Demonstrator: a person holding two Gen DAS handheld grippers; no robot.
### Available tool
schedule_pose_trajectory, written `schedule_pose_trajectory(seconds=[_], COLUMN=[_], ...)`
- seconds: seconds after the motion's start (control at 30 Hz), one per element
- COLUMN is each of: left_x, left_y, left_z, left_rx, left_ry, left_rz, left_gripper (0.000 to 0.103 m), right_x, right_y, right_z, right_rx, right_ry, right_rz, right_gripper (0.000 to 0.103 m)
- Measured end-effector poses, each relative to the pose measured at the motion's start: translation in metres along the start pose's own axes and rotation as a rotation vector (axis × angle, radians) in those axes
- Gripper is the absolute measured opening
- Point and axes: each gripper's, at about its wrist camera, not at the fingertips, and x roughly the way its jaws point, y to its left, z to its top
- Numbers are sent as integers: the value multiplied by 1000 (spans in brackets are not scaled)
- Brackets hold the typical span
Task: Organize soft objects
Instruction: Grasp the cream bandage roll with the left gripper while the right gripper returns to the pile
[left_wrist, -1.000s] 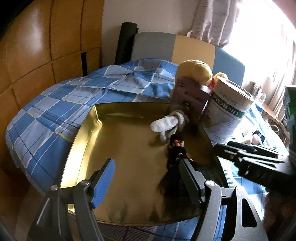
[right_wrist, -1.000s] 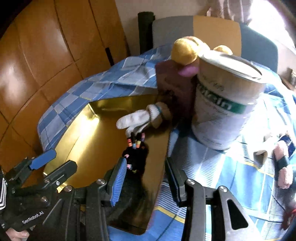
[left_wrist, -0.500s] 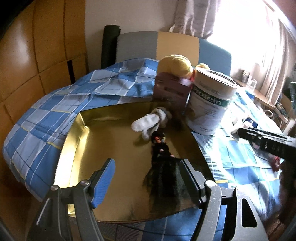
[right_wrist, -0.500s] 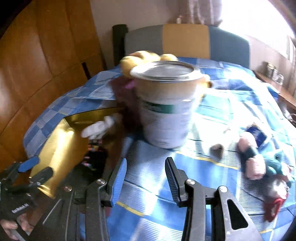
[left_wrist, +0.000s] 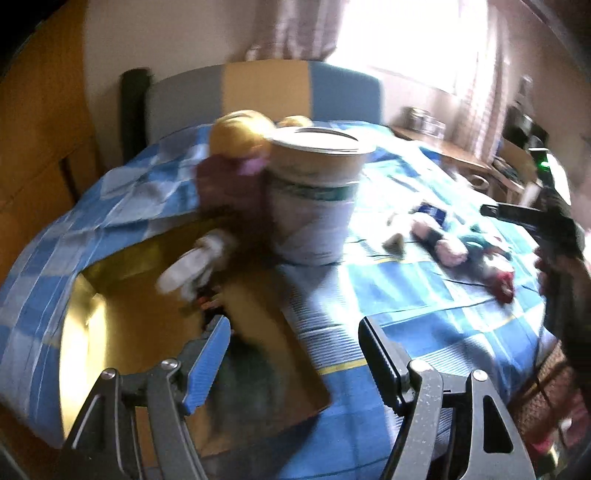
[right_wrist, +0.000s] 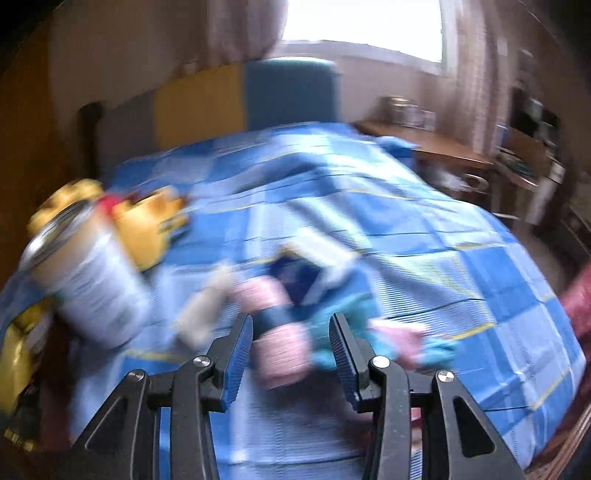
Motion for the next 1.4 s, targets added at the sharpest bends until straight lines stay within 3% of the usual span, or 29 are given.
schedule_pose_trajectory(seconds=[0.13, 0.23, 0.37, 0.7, 1.13, 1.17, 1.23, 1.4], left_x=[12, 32, 68, 165, 269, 275, 286, 259], left_y=[-41, -72, -109, -165, -180, -181, -179, -171], left_z=[20, 36, 56, 101, 131, 131, 129, 122], left_rx=[115, 188, 247, 313, 292, 290, 272, 216], left_ry=[-11, -13, 10, 69, 168, 183, 218, 161], left_rz=[-56, -90, -131, -173, -107, -107, -111, -156], left_gripper=[73, 73, 73, 54, 54, 52, 18, 16], right_x=[14, 13, 11, 15, 16, 16, 16, 16], right_y=[-50, -77, -94, -104, -103, -104, -105, -109], right_z=[-3, -5, -10, -13, -14, -15, -15, -16], right_rx=[174, 334, 428, 517, 535, 540, 543, 556], right_ry=[6, 1, 13, 35, 47, 47, 45, 36], right_rz=[-61, -4, 41, 132, 189, 191, 183, 177], right_gripper=[43, 43, 43, 43, 44, 44, 44, 44])
